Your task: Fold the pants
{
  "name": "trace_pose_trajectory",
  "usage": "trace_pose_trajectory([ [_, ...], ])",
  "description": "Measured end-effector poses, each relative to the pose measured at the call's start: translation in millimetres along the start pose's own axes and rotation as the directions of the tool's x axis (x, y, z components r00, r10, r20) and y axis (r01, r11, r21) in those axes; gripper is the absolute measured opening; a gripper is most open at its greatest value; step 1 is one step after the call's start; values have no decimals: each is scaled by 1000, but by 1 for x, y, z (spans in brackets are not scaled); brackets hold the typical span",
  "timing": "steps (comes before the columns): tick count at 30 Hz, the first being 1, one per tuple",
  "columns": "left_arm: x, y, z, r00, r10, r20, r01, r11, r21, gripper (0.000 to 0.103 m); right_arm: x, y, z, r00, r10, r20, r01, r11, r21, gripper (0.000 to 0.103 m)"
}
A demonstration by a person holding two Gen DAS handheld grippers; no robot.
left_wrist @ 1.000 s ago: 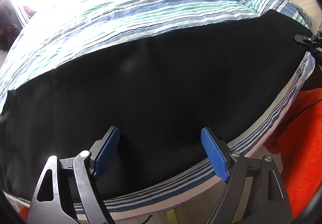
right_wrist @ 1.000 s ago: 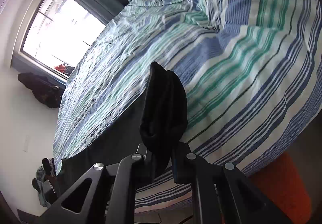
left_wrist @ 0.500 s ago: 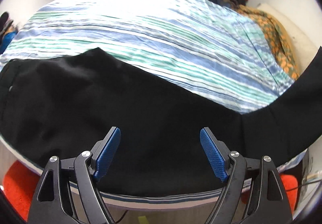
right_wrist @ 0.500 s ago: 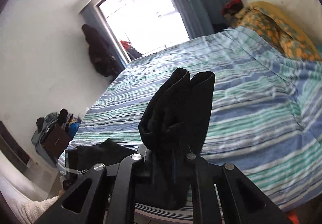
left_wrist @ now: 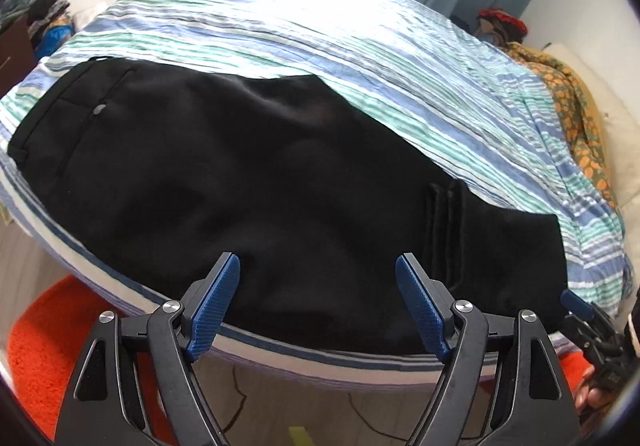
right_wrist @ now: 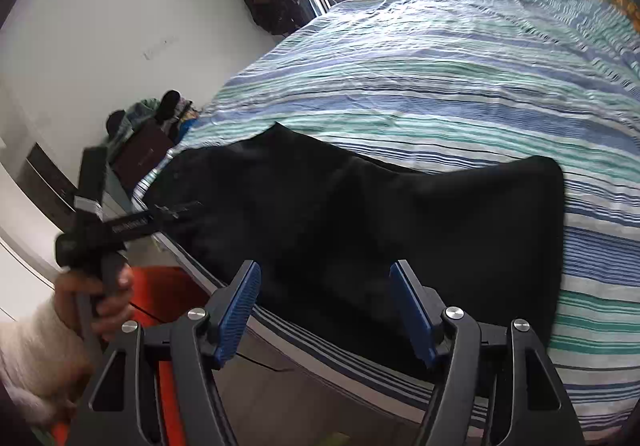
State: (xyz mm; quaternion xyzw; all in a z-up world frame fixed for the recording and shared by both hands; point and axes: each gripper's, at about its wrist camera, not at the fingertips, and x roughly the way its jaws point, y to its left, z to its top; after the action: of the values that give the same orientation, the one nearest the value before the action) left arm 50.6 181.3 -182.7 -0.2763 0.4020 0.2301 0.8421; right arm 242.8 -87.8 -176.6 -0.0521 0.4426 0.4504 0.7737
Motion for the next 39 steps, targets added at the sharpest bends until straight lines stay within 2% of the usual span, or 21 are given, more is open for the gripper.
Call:
trace_pose_trajectory([
  [3, 7, -40, -1, 991, -128, -26, 130, 983, 129, 70, -31, -30, -37, 992, -124, 27, 124, 992, 5, 69],
  [6, 23, -80, 1, 977, -196, -88, 212, 946, 245, 59, -49, -56, -64, 983, -177, 37, 173, 979, 104, 73],
  [9, 49, -103, 0, 981, -140, -134, 176, 935, 309, 43, -58, -69, -62, 977, -200, 71, 187, 970, 156, 73],
  [12, 66, -109, -4, 977, -110, -183, 165, 934, 317, 31, -60, -65, -56, 972, -211, 105, 199, 973, 116, 73],
  [13, 69, -110, -6, 978, -93, -187, 151, 932, 329, 22, -57, -63, -54, 972, -211, 103, 201, 975, 100, 73],
  [14, 70, -110, -9, 979, -73, -188, 135, 930, 343, 17, -55, -62, -55, 973, -209, 98, 200, 976, 88, 73],
  [16, 68, -113, -14, 983, -52, -177, 115, 924, 365, 11, -51, -58, -56, 975, -202, 91, 196, 978, 73, 73],
  [19, 52, -115, -18, 991, -41, -131, 88, 924, 371, 10, -53, -57, -54, 972, -203, 116, 195, 978, 74, 73],
  [23, 40, -94, -4, 997, -28, -72, 49, 950, 308, 10, -60, -60, -53, 965, -210, 154, 198, 976, 88, 73],
  [27, 66, -77, -5, 991, 58, -120, -19, 952, 307, 9, -55, -66, -51, 970, -200, 139, 186, 976, 110, 73],
  [30, 67, -79, -8, 991, 53, -125, -13, 952, 305, 13, -50, -70, -51, 973, -196, 123, 181, 976, 124, 73],
  [32, 55, -76, -3, 994, -2, -114, 32, 964, 265, 24, -51, -69, -52, 972, -198, 124, 183, 975, 123, 73],
  [34, 45, -70, 4, 998, -26, -63, 40, 971, 236, 63, -53, -69, -53, 971, -199, 130, 183, 975, 124, 73],
  [36, 44, -67, 8, 999, -12, -40, 21, 972, 233, 68, -52, -72, -53, 971, -201, 130, 184, 974, 133, 73],
  [39, 74, -70, 9, 988, 8, -157, 32, 967, 254, 66, -49, -76, -54, 973, -199, 117, 180, 972, 154, 73],
])
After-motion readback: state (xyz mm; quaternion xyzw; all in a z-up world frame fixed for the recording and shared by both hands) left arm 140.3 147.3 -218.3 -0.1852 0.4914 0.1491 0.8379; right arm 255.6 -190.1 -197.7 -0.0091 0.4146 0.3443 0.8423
